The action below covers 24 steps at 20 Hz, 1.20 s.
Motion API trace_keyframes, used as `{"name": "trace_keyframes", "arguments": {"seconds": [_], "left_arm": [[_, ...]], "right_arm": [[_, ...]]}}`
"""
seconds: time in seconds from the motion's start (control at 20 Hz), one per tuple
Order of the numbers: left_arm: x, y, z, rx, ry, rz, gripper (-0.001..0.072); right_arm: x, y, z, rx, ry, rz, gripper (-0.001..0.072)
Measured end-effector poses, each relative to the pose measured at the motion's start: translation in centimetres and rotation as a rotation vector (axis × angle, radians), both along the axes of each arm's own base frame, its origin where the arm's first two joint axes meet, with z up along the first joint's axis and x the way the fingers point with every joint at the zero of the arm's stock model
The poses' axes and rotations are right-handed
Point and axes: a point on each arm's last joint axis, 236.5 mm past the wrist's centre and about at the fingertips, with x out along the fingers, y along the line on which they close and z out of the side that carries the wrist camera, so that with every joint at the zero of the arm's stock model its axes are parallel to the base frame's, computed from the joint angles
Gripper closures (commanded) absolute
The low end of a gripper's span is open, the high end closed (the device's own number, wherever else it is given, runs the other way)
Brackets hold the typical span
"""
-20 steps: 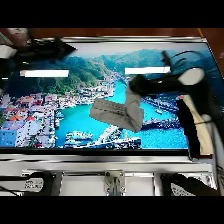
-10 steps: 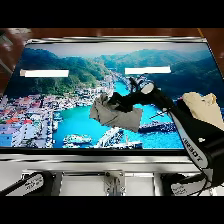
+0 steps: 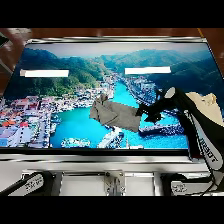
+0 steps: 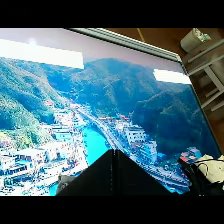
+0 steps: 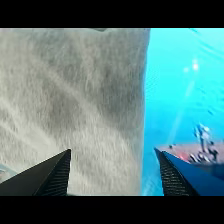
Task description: Fold the shirts.
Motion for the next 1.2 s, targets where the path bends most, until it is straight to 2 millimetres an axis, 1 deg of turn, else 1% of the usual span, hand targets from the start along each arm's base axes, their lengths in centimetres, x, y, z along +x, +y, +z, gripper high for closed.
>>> {"name": "trace_keyframes", "arguments": {"seconds": [0.05,0.1,0.15,0.2,0.25,0.35,0.4,0.45,0.5,0.55,0.6,0.65,0.75,0.8,0.85,0.95,1.0,1.05,1.1,1.2], "left_arm": [[0.0,-0.1,0.0,-0.001,0.001,-0.002,0.0675],[-0.1,-0.2,0.0,-0.002,0.003,-0.005,0.0675],[-0.1,-0.3,0.0,-0.003,0.005,-0.006,0.0675],[-0.1,-0.3,0.0,-0.004,0.005,-0.005,0.0675],[0.0,-0.2,0.0,-0.005,0.006,-0.004,0.0675],[-0.1,-0.3,0.0,-0.007,0.008,-0.003,0.0675],[-0.1,-0.3,-0.1,-0.01,0.01,-0.003,0.0675],[-0.1,-0.3,0.0,-0.013,0.012,-0.002,0.0675],[-0.1,-0.3,0.0,-0.015,0.013,-0.001,0.0675],[0.0,-0.3,0.0,-0.015,0.014,-0.001,0.0675],[-0.1,-0.3,0.0,-0.017,0.015,0.0,0.0675],[-0.1,-0.3,0.0,-0.018,0.015,0.0,0.0675],[-0.1,-0.5,0.0,-0.02,0.016,-0.003,0.0674],[-0.1,-0.7,0.0,-0.02,0.017,-0.008,0.0675],[-0.1,-0.9,0.0,-0.021,0.017,-0.013,0.0675],[-0.2,-1.6,0.0,-0.021,0.017,-0.03,0.0674],[-0.3,-2.1,0.1,-0.022,0.016,-0.043,0.0675],[-0.4,-2.5,0.1,-0.021,0.015,-0.054,0.0674],[-0.5,-3.0,0.1,-0.021,0.015,-0.064,0.0675],[-0.8,-3.9,0.2,-0.015,0.008,-0.088,0.0675]], "right_arm": [[0.2,0.5,-0.6,0.015,-0.006,-0.017,0.0035],[0.3,1.1,-1.1,0.034,-0.009,-0.033,0.0106],[0.5,1.8,-1.5,0.057,-0.009,-0.051,0.0316],[0.8,2.3,-1.9,0.072,-0.018,-0.063,0.0566],[1.2,2.8,-1.9,0.096,-0.03,-0.077,0.0656],[2.6,3.7,-0.8,0.153,-0.098,-0.08,0.0656],[3.5,3.8,0.5,0.187,-0.141,-0.072,0.0656],[4.8,3.7,2.2,0.217,-0.198,-0.071,0.0656],[6.1,3.1,4.6,0.242,-0.261,-0.067,0.0656],[7.3,2.2,7.6,0.269,-0.327,-0.068,0.0656],[8.7,0.9,10.7,0.287,-0.397,-0.085,0.0656],[9.5,-0.8,14.3,0.301,-0.461,-0.097,0.0656],[10.9,-5.3,21.4,0.295,-0.589,-0.168,0.0656],[10.9,-7.8,24.5,0.274,-0.642,-0.207,0.0656],[10.7,-10.7,27.5,0.238,-0.689,-0.254,0.0656],[9.5,-16.4,32.0,0.153,-0.757,-0.352,0.0656],[8.6,-18.9,33.5,0.112,-0.775,-0.398,0.0656],[7.5,-21.3,34.5,0.073,-0.776,-0.443,0.0655],[6.5,-23.4,35.0,0.042,-0.772,-0.487,0.0655],[4.1,-27.6,35.1,-0.036,-0.738,-0.57,0.0655]]}}
